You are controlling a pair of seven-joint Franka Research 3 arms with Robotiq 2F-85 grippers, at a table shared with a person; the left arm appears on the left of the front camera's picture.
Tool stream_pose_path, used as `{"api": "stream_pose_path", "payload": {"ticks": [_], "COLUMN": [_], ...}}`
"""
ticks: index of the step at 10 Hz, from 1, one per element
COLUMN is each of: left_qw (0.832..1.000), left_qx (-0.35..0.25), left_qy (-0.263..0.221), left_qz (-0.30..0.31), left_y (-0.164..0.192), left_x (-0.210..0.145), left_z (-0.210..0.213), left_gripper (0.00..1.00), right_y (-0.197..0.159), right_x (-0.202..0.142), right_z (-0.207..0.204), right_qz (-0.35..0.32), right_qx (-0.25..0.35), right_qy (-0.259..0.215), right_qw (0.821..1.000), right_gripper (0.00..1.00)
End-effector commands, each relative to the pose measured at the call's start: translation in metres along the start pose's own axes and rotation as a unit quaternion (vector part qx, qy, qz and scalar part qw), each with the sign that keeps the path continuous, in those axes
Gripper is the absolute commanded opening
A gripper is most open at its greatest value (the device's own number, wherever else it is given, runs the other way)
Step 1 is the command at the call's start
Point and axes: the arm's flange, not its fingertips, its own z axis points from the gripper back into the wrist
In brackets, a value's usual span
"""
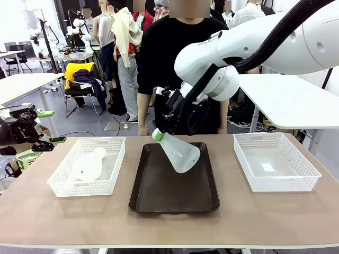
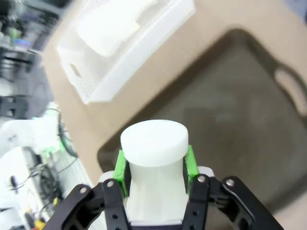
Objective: Prepare the laboratory tools.
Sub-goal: Place the picked Big flask upright in the Handle tray as instructed by the person.
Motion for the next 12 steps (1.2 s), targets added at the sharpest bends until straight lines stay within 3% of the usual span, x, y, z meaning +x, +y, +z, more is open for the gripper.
{"api": "stream_pose_path", "payload": {"ticks": [1,3,6,9,12], "left_qw": [1.0,1.0,1.0,1.0,1.0], "left_qx": [0.0,0.0,0.0,0.0,0.0], "left_qy": [-0.001,-0.001,-0.001,-0.001,-0.001], "left_qz": [-0.004,-0.004,-0.004,-0.004,-0.004], "left_y": [-0.002,-0.002,-0.002,-0.002,-0.002], "left_x": [0.0,0.0,0.0,0.0,0.0], "left_z": [0.001,0.001,0.001,0.001,0.001], "left_gripper": [1.0,1.0,1.0,1.0,1.0], "right_y": [-0.018,-0.019,-0.013,-0.017,-0.017], "right_x": [-0.019,-0.017,-0.013,-0.013,0.0], "right_z": [-0.01,-0.017,-0.014,-0.018,-0.012], "right_qz": [0.035,0.003,0.022,-0.012,0.009], "right_qx": [0.07,0.056,0.022,0.012,0.023], "right_qy": [-0.082,-0.132,-0.19,-0.169,-0.179], "right_qw": [0.994,0.99,0.981,0.985,0.984], "right_gripper": [0.0,0.0,0.0,0.0,0.0]}}
